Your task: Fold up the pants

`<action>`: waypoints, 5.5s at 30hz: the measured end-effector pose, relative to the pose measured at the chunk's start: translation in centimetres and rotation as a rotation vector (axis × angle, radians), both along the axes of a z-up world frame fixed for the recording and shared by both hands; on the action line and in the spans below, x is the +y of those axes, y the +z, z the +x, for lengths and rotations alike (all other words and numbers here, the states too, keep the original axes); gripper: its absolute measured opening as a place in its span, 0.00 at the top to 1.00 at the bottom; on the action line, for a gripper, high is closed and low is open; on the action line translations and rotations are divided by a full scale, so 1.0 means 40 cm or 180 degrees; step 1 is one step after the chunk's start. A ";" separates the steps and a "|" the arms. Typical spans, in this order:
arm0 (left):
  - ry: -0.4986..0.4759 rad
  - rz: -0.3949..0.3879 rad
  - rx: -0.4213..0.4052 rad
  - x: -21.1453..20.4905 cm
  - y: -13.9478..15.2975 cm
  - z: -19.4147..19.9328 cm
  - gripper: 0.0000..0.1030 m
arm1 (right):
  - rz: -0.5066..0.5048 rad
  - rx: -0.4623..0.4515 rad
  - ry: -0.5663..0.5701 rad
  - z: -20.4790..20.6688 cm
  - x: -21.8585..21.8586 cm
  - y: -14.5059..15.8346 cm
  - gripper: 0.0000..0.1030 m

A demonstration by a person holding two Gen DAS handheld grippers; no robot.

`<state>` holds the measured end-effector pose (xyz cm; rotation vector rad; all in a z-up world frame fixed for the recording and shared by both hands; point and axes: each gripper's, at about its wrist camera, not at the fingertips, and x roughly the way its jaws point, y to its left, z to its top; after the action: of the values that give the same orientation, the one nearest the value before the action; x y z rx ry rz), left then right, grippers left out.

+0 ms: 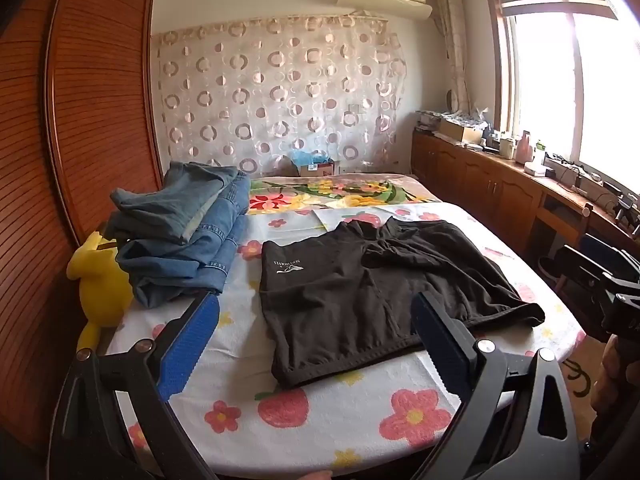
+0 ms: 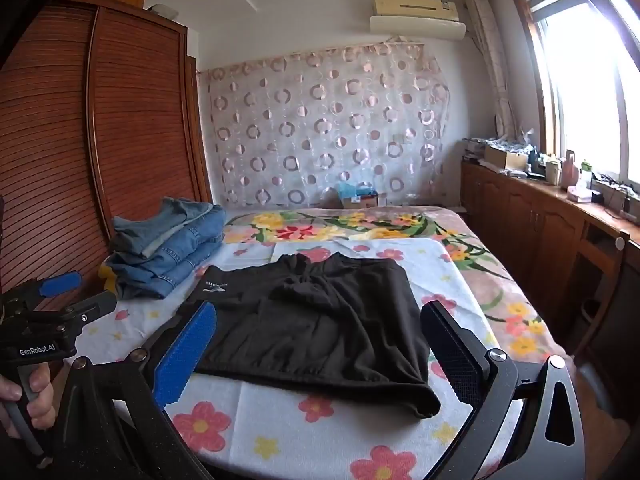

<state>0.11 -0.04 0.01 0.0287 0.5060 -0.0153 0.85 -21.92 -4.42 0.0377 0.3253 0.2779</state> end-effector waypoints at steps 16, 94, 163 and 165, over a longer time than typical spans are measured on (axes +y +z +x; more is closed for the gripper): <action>0.0068 -0.0067 -0.0072 0.008 -0.002 -0.009 0.05 | 0.0029 0.0057 -0.0020 0.003 0.000 -0.002 0.01; 0.0085 -0.0070 -0.0059 0.010 -0.012 -0.002 0.05 | 0.0045 0.0055 -0.0016 -0.004 0.004 0.002 0.01; -0.0492 -0.0085 0.0837 0.001 -0.175 0.291 0.06 | -0.0366 0.1548 0.0167 0.496 -0.161 -0.032 0.81; -0.0487 -0.0059 0.0838 0.001 -0.178 0.289 0.06 | -0.0364 0.1518 0.0201 0.486 -0.156 -0.024 0.91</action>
<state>11.68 -0.02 -7.11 0.0474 0.7660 -0.1754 20.29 -28.14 -5.40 -0.0200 0.8166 0.3111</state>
